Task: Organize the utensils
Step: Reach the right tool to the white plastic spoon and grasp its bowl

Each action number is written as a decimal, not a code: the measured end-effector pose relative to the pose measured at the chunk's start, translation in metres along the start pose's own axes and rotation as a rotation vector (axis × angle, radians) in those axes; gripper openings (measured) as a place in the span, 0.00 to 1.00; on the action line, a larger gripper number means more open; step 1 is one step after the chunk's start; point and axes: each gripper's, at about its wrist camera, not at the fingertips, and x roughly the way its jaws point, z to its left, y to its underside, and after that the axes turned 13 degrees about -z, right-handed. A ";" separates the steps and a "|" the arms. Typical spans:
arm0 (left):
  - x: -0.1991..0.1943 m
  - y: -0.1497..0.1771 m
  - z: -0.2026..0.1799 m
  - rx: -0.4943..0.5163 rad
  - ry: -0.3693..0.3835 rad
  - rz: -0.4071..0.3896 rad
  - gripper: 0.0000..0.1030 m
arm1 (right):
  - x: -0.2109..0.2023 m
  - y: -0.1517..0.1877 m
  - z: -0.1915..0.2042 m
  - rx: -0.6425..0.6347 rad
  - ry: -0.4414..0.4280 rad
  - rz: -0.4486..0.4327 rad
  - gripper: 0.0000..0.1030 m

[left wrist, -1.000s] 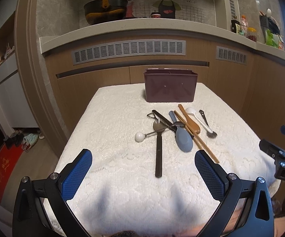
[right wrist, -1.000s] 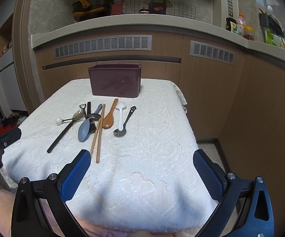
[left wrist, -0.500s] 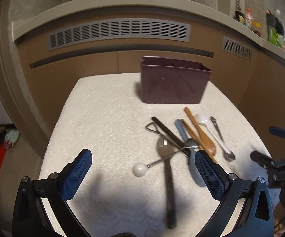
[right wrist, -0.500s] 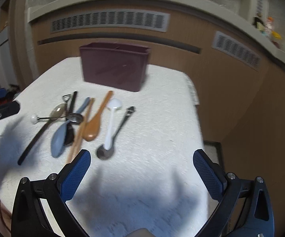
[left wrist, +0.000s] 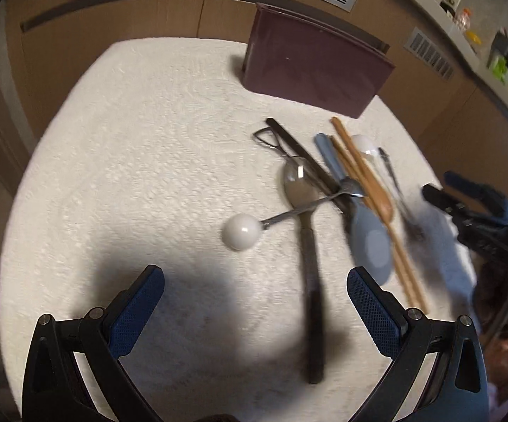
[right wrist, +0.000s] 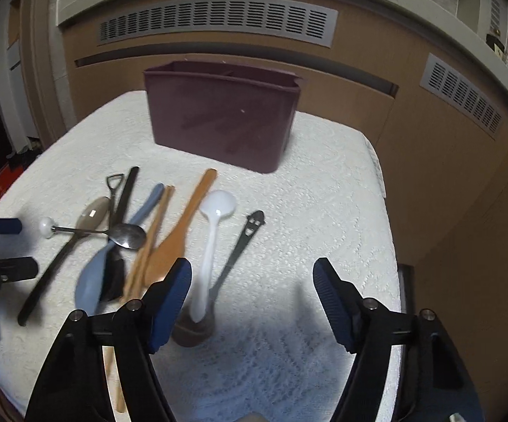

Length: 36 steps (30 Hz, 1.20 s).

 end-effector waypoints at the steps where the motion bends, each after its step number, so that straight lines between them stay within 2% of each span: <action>1: 0.000 -0.001 -0.003 -0.010 0.028 0.006 1.00 | 0.002 0.002 -0.004 0.002 0.012 0.007 0.66; 5: 0.010 -0.009 -0.010 -0.087 0.114 0.061 1.00 | 0.007 0.009 -0.018 0.031 0.046 0.022 0.66; 10: 0.034 -0.032 -0.016 -0.135 0.100 0.018 1.00 | 0.009 0.017 -0.025 0.081 0.046 0.025 0.66; 13: 0.052 -0.047 -0.020 -0.122 0.064 -0.029 1.00 | 0.007 0.019 -0.027 0.097 0.054 0.014 0.66; 17: 0.079 -0.065 -0.029 -0.024 -0.036 -0.074 0.98 | 0.003 0.018 -0.029 0.092 0.076 -0.012 0.66; 19: 0.080 -0.069 -0.028 -0.019 -0.059 -0.082 0.97 | 0.003 0.015 -0.027 0.077 0.082 -0.019 0.66; 22: 0.061 -0.070 -0.024 -0.002 -0.105 -0.145 0.97 | 0.010 0.004 -0.025 0.089 0.050 -0.032 0.66; 24: 0.045 -0.068 -0.023 0.020 -0.149 -0.213 0.97 | 0.021 -0.009 -0.019 0.095 0.004 -0.032 0.61; 26: 0.031 -0.063 -0.021 0.036 -0.187 -0.250 0.97 | 0.035 -0.021 -0.009 0.079 -0.061 -0.020 0.42; 28: 0.024 -0.055 -0.015 0.020 -0.214 -0.224 0.97 | 0.052 -0.030 0.003 0.049 -0.113 0.002 0.34; 32: 0.016 -0.036 -0.004 -0.028 -0.220 -0.138 0.97 | 0.083 -0.038 0.016 0.039 -0.131 0.078 0.34; 36: 0.016 -0.025 0.002 -0.057 -0.213 -0.099 0.97 | 0.095 -0.039 0.020 0.040 -0.150 0.124 0.30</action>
